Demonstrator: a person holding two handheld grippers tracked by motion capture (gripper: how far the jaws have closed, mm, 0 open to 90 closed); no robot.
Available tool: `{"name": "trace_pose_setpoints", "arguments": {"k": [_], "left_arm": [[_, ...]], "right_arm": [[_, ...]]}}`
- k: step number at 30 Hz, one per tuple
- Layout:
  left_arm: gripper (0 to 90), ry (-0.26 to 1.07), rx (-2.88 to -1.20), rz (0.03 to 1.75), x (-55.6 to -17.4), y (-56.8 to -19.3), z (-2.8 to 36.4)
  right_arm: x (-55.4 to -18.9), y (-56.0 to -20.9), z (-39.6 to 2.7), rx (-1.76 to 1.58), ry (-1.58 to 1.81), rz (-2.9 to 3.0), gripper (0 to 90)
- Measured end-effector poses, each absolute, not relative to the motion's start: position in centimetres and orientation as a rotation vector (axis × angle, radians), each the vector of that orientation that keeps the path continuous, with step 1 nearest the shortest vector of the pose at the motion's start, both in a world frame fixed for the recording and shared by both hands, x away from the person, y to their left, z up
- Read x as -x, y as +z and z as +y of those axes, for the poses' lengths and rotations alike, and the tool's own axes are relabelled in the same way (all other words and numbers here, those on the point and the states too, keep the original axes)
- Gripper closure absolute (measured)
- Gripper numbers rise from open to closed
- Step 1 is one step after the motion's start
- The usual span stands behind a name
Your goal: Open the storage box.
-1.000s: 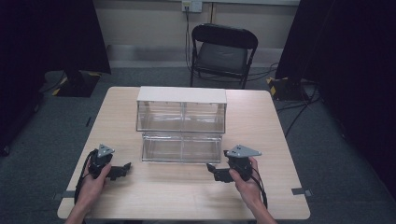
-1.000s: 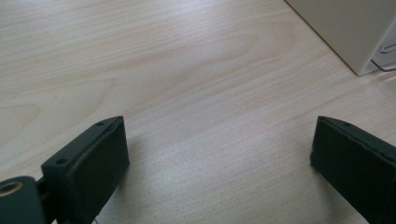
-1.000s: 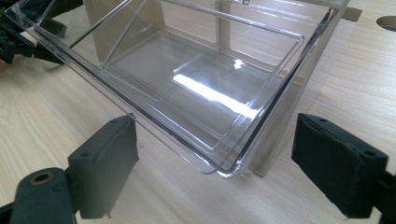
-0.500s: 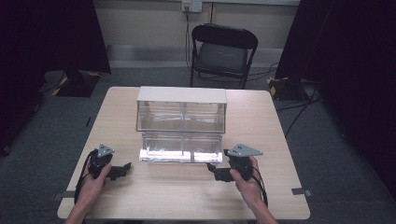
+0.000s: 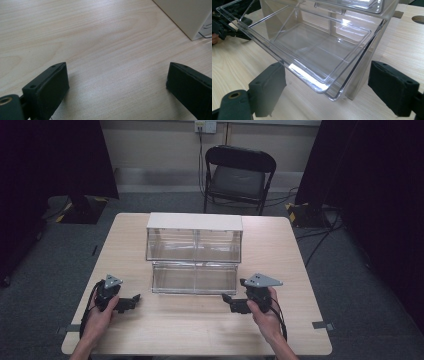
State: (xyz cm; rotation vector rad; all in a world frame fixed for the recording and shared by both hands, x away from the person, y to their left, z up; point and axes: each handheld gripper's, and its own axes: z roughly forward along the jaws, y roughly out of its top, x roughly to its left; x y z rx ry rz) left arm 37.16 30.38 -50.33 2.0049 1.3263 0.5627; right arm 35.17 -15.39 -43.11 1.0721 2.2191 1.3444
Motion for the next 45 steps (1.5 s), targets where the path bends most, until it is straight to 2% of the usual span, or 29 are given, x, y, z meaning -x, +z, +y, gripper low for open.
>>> {"name": "trace_pose_setpoints", "arguments": {"k": [45], "left_arm": [[3.7,0.562,-2.005,1.326,-37.2,-50.3,30.4]], "right_arm": [[-35.4,-41.9,-15.3,-1.095,1.386,2.177,13.8]]}}
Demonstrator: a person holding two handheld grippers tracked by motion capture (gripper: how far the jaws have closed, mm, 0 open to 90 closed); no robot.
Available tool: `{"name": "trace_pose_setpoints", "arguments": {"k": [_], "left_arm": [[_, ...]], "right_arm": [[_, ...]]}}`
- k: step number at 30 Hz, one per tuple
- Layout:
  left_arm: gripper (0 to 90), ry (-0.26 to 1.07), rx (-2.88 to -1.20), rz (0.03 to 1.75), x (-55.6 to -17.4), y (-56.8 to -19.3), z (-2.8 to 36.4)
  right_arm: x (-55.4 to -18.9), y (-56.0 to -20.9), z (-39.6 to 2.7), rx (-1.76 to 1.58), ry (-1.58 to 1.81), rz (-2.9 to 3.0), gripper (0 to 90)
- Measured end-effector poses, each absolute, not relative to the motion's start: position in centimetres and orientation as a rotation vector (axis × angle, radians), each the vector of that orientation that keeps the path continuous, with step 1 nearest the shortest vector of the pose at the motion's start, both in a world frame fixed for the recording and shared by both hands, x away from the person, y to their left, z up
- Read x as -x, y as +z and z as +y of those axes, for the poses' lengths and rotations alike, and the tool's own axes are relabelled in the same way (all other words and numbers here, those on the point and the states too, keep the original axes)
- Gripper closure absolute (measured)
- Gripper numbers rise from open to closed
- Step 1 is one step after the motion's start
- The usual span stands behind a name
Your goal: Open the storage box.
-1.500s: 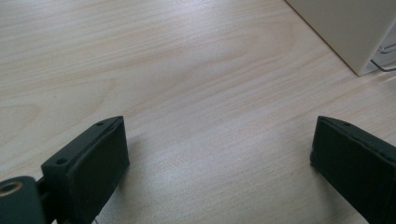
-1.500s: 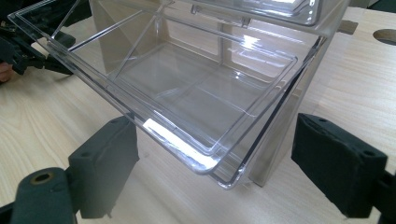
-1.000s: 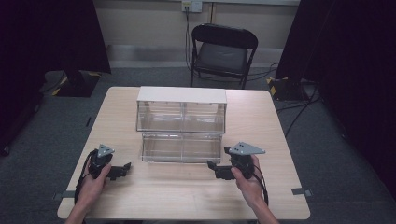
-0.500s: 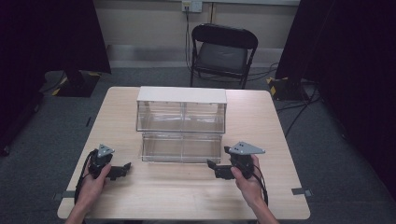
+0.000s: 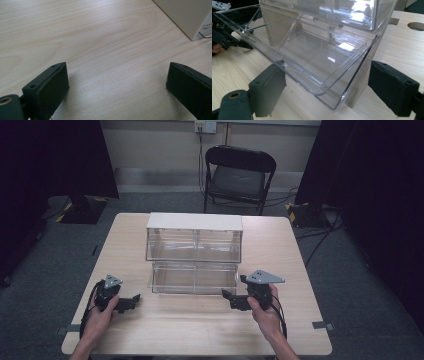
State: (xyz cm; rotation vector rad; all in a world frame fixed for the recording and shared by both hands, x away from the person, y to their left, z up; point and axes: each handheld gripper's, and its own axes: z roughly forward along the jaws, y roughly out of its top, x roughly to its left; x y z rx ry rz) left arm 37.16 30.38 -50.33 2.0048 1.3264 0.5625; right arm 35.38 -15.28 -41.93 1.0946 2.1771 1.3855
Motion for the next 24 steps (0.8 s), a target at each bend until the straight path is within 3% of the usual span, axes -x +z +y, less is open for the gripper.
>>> {"name": "trace_pose_setpoints", "arguments": {"k": [24], "left_arm": [[3.7,0.563,-2.004,1.327,-37.16,-50.33,30.38]], "right_arm": [[-35.85,-41.15,-15.18,-1.108,1.404,2.172,13.6]]}}
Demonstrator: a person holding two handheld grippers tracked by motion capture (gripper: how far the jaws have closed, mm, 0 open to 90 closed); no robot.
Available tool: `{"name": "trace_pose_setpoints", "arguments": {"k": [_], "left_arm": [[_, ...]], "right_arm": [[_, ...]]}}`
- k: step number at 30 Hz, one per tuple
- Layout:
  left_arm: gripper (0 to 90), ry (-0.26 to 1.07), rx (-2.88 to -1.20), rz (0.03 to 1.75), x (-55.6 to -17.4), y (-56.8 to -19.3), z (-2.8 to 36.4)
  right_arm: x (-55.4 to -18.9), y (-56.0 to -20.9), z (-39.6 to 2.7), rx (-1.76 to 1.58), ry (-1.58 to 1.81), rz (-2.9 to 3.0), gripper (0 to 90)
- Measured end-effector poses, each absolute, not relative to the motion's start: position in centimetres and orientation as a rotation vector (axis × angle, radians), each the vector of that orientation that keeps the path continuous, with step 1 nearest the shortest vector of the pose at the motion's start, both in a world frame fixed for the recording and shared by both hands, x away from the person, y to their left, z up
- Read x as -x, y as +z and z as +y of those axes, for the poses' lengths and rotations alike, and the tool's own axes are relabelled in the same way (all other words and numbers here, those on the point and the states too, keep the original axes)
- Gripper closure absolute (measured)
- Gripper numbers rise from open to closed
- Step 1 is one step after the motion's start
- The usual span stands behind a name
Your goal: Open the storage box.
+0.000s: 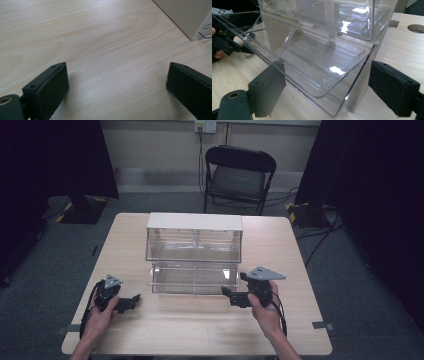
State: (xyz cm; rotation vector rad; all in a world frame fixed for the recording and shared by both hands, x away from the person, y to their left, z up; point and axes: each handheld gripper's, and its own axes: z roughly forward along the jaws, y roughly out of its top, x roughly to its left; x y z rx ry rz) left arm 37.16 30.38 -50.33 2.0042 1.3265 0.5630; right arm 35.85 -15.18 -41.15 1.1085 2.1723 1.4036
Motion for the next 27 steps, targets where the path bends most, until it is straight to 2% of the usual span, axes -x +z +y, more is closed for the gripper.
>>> {"name": "trace_pose_setpoints", "arguments": {"k": [27], "left_arm": [[3.8,0.563,-2.001,1.329,-37.1,-50.3,30.3]], "right_arm": [[-36.9,-39.5,-14.8,-1.089,1.408,2.143,13.6]]}}
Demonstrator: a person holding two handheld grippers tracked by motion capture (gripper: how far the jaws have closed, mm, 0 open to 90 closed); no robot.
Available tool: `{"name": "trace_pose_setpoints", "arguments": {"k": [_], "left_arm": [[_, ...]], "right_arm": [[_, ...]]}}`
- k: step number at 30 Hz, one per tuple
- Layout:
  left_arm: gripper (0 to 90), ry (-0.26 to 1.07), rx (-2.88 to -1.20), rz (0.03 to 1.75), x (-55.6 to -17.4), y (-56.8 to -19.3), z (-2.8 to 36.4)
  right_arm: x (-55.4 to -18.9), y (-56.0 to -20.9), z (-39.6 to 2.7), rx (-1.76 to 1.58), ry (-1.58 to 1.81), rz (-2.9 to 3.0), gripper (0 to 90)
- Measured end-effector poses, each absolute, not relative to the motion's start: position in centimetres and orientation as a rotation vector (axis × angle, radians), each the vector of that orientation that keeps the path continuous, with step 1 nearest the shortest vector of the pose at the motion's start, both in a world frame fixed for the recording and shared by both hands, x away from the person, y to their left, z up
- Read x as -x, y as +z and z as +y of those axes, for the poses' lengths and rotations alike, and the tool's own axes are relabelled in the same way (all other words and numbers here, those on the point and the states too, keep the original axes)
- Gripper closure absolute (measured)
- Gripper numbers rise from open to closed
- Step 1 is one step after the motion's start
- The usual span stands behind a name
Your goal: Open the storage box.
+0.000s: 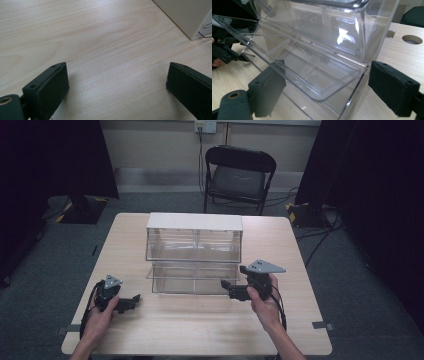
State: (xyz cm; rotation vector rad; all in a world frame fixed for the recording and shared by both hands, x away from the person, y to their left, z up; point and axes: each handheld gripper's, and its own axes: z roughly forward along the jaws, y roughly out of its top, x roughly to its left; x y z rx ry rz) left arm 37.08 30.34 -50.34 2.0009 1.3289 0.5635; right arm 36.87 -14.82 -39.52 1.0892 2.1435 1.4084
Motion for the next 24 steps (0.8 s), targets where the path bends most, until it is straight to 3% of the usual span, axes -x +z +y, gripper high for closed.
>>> {"name": "trace_pose_setpoints", "arguments": {"k": [24], "left_arm": [[3.8,0.565,-2.005,1.328,-37.1,-50.3,30.4]], "right_arm": [[-37.8,-38.3,-14.1,-1.094,1.419,2.121,13.5]]}}
